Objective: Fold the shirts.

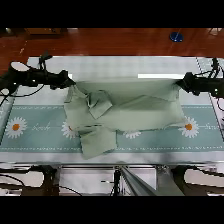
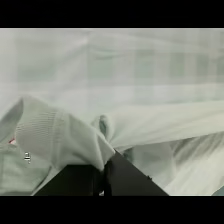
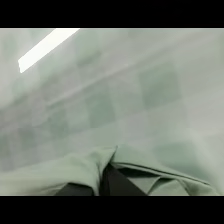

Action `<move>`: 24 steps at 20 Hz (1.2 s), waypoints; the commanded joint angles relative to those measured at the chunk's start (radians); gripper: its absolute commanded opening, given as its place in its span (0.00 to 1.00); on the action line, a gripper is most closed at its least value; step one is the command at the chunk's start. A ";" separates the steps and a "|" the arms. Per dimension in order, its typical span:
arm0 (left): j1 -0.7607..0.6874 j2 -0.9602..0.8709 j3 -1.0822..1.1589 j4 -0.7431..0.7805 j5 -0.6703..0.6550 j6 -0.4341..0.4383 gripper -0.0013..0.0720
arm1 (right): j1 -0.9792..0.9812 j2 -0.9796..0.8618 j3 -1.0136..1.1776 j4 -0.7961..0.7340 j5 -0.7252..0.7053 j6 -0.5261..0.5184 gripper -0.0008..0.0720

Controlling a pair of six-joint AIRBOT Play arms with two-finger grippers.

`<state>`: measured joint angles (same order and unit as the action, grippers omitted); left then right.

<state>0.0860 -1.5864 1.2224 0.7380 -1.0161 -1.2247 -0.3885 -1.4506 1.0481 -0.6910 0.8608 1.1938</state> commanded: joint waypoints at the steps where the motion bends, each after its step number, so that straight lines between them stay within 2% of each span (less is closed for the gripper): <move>1: -0.014 -0.073 0.011 -0.014 -0.026 -0.021 0.05 | 0.000 -0.027 0.000 0.005 -0.015 -0.013 0.07; 2: -0.010 -0.074 0.011 -0.022 -0.035 -0.021 0.06 | 0.000 -0.027 0.000 0.006 -0.006 -0.013 0.21; 3: -0.004 -0.071 0.015 -0.040 -0.042 -0.021 0.13 | 0.000 -0.027 0.000 0.015 0.011 -0.013 0.29; 5: 0.019 -0.070 0.063 -0.097 -0.082 -0.021 0.51 | -0.011 -0.026 0.017 0.074 0.076 -0.016 0.30; 6: 0.043 -0.069 0.116 -0.113 -0.131 -0.021 0.57 | -0.024 -0.025 0.050 0.109 0.132 -0.023 0.34; 7: 0.072 -0.067 0.177 -0.109 -0.196 -0.022 0.57 | -0.042 -0.020 0.093 0.134 0.196 -0.023 0.46; 8: 0.113 -0.065 0.253 -0.100 -0.283 -0.037 0.57 | -0.066 -0.009 0.154 0.132 0.275 -0.023 0.50; 10: 0.206 -0.057 0.386 0.003 -0.474 -0.088 0.57 | -0.126 0.023 0.285 0.039 0.410 -0.022 0.50; 12: 0.302 -0.018 0.426 0.141 -0.614 -0.112 0.57 | -0.182 0.068 0.379 -0.175 0.499 -0.019 0.50; 16: 0.453 0.080 0.301 0.163 -0.735 -0.096 0.59 | -0.259 0.104 0.382 -0.467 0.555 0.049 0.50; 18: 0.472 0.132 0.161 0.163 -0.747 -0.072 0.95 | -0.280 0.104 0.343 -0.527 0.575 0.061 0.50; 19: 0.472 0.158 0.076 0.163 -0.743 -0.042 0.97 | -0.288 0.104 0.314 -0.526 0.575 0.061 0.50; 22: 0.475 0.238 -0.236 0.161 -0.626 -0.032 0.97 | -0.312 0.104 0.206 -0.526 0.576 0.047 0.50; 24: 0.471 0.280 -0.421 0.145 -0.572 0.019 0.97 | -0.334 0.104 0.142 -0.523 0.575 0.042 0.50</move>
<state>0.5488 -1.3701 1.0420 0.8909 -1.6539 -1.2594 -0.6941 -1.3491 1.2690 -1.1858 1.4216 1.2415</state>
